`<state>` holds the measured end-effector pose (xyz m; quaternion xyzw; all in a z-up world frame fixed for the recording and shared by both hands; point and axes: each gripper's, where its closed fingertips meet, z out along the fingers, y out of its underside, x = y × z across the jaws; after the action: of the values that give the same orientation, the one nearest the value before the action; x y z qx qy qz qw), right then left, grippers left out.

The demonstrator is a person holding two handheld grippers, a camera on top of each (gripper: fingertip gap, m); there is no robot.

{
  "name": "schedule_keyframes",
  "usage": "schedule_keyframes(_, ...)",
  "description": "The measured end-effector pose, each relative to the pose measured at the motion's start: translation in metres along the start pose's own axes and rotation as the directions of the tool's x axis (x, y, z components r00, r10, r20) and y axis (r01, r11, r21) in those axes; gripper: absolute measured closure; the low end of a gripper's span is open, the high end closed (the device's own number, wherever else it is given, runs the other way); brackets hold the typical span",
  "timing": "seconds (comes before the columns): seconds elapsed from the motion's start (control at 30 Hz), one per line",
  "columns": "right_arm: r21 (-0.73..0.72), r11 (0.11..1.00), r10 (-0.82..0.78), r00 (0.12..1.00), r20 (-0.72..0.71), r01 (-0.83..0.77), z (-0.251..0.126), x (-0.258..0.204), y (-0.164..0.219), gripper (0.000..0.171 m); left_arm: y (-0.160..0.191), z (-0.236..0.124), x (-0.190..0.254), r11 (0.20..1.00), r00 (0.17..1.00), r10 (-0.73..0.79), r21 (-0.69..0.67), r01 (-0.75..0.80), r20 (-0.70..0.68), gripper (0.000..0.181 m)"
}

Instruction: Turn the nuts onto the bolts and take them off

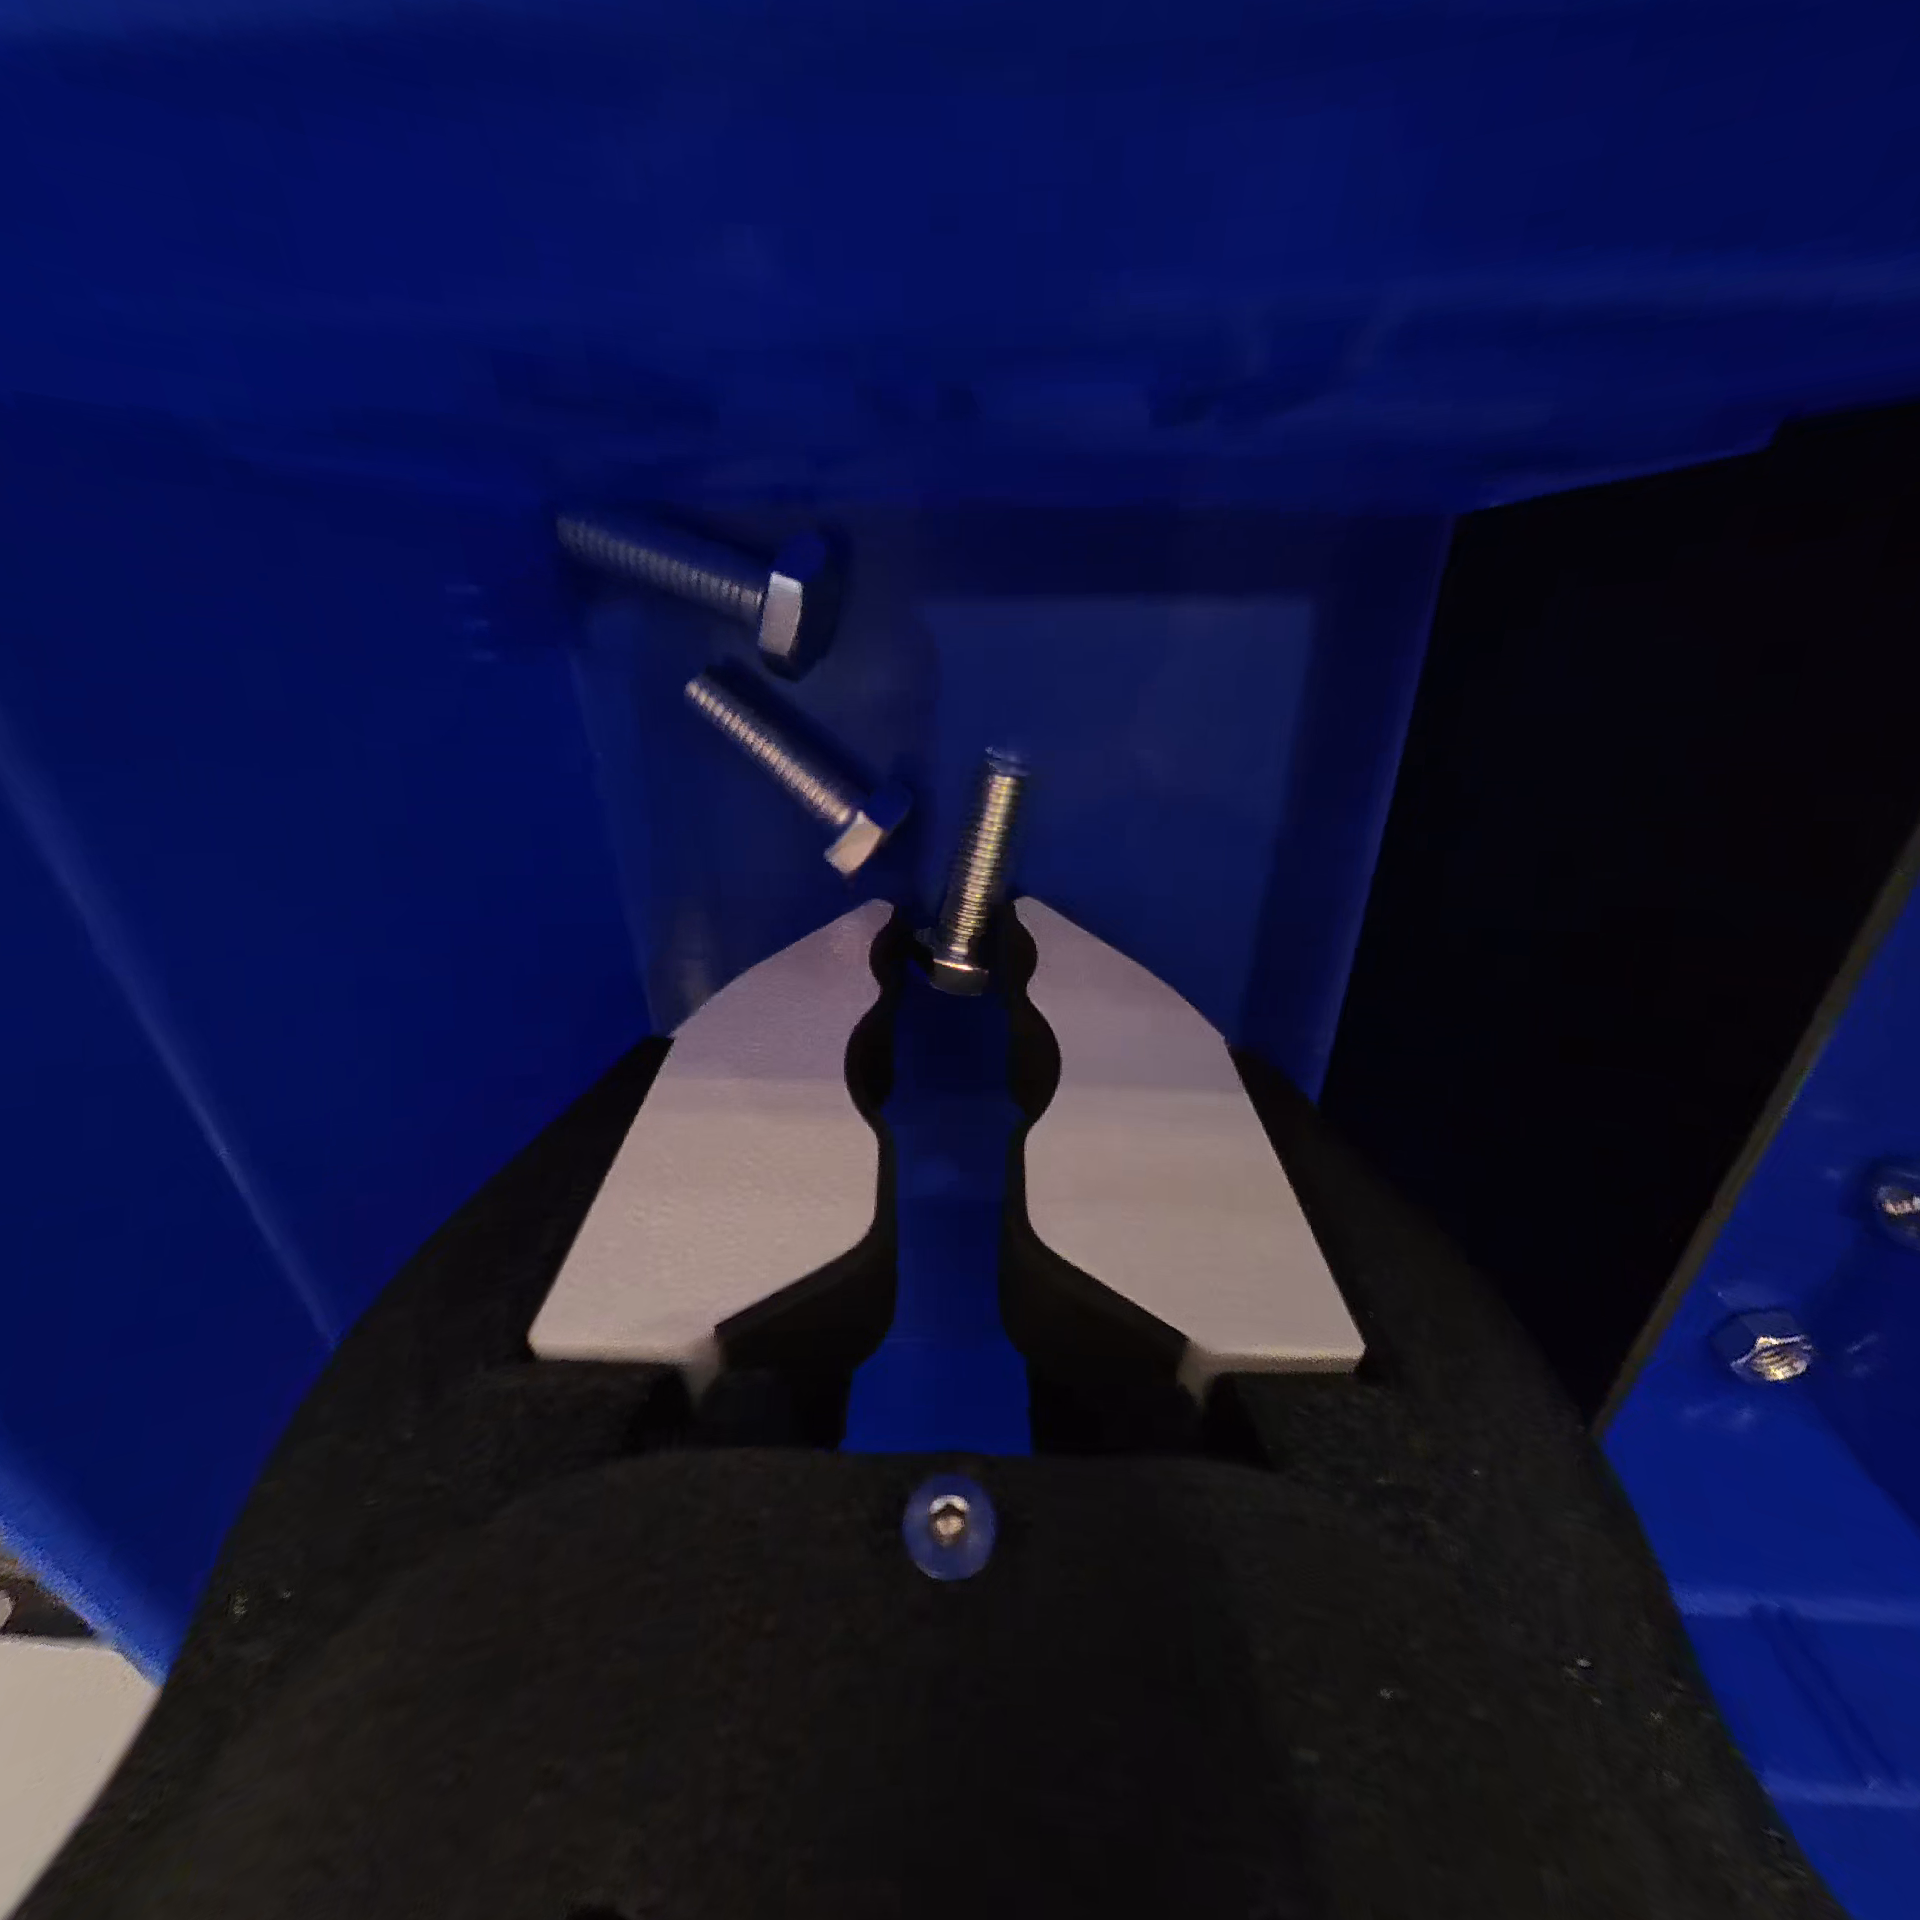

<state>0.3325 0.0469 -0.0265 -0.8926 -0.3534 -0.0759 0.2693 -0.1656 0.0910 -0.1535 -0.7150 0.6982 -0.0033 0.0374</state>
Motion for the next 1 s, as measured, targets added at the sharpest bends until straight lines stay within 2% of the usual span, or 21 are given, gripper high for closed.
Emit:
schedule_keyframes(0.13, 0.028, 1.0, 0.004, 1.0, -0.002, -0.004, -0.005, 0.001, -0.004, 0.124, 0.008, -0.025, -0.012, 0.996, 0.986, -0.082, 0.05, 0.075, 0.146, 0.165)
schedule_keyframes(0.23, 0.069, 0.998, 0.01, 1.0, -0.014, -0.009, -0.012, 0.002, -0.011, 0.125, 0.002, -0.077, -0.021, 0.954, 0.933, -0.255, 0.223, 0.2, 0.255, 0.165)
schedule_keyframes(0.3, 0.115, 0.993, 0.014, 0.999, -0.035, -0.01, -0.02, 0.002, -0.02, 0.126, -0.015, -0.121, -0.017, 0.877, 0.884, -0.386, 0.402, 0.264, 0.262, 0.165)
schedule_keyframes(0.4, 0.298, 0.954, -0.019, 0.998, -0.054, 0.034, -0.044, -0.009, -0.056, 0.126, -0.065, -0.18, 0.012, 0.687, 0.861, -0.496, 0.658, 0.309, 0.113, 0.166)
schedule_keyframes(0.47, 0.531, 0.845, -0.086, 0.996, 0.017, 0.064, -0.074, -0.039, -0.098, 0.126, -0.112, -0.211, 0.043, 0.549, 0.887, -0.461, 0.78, 0.301, -0.018, 0.166)
schedule_keyframes(0.5, 0.662, 0.747, -0.139, 0.987, 0.076, 0.054, -0.095, -0.06, -0.12, 0.126, -0.135, -0.223, 0.058, 0.482, 0.899, -0.432, 0.825, 0.295, -0.069, 0.166)
schedule_keyframes(0.57, 0.871, 0.487, -0.272, 0.937, 0.22, -0.063, -0.149, -0.105, -0.15, 0.129, -0.18, -0.242, 0.088, 0.355, 0.926, -0.339, 0.888, 0.292, -0.169, 0.166)
schedule_keyframes(0.6, 0.915, 0.375, -0.336, 0.899, 0.282, -0.147, -0.173, -0.122, -0.156, 0.133, -0.201, -0.249, 0.102, 0.298, 0.935, -0.285, 0.907, 0.297, -0.213, 0.166)
schedule_keyframes(0.63, 0.926, 0.3, -0.379, 0.863, 0.335, -0.227, -0.191, -0.134, -0.159, 0.138, -0.22, -0.257, 0.113, 0.239, 0.939, -0.238, 0.922, 0.304, -0.248, 0.166)
schedule_keyframes(0.67, 0.919, 0.266, -0.402, 0.833, 0.38, -0.291, -0.2, -0.142, -0.16, 0.139, -0.236, -0.263, 0.122, 0.198, 0.942, -0.194, 0.93, 0.311, -0.273, 0.166)
schedule_keyframes(0.73, 0.892, 0.27, -0.453, 0.77, 0.45, -0.362, -0.205, -0.154, -0.16, 0.138, -0.261, -0.27, 0.136, 0.166, 0.951, -0.135, 0.94, 0.299, -0.278, 0.166)
schedule_keyframes(0.87, 0.827, 0.27, -0.473, 0.681, 0.56, -0.493, -0.211, -0.158, -0.162, 0.138, -0.294, -0.27, 0.15, 0.159, 0.957, -0.078, 0.944, 0.29, -0.281, 0.167)
schedule_keyframes(1.0, 0.798, 0.385, -0.464, 0.65, 0.601, -0.463, -0.192, -0.167, -0.161, 0.139, -0.307, -0.264, 0.15, 0.139, 0.958, -0.065, 0.948, 0.285, -0.278, 0.167)
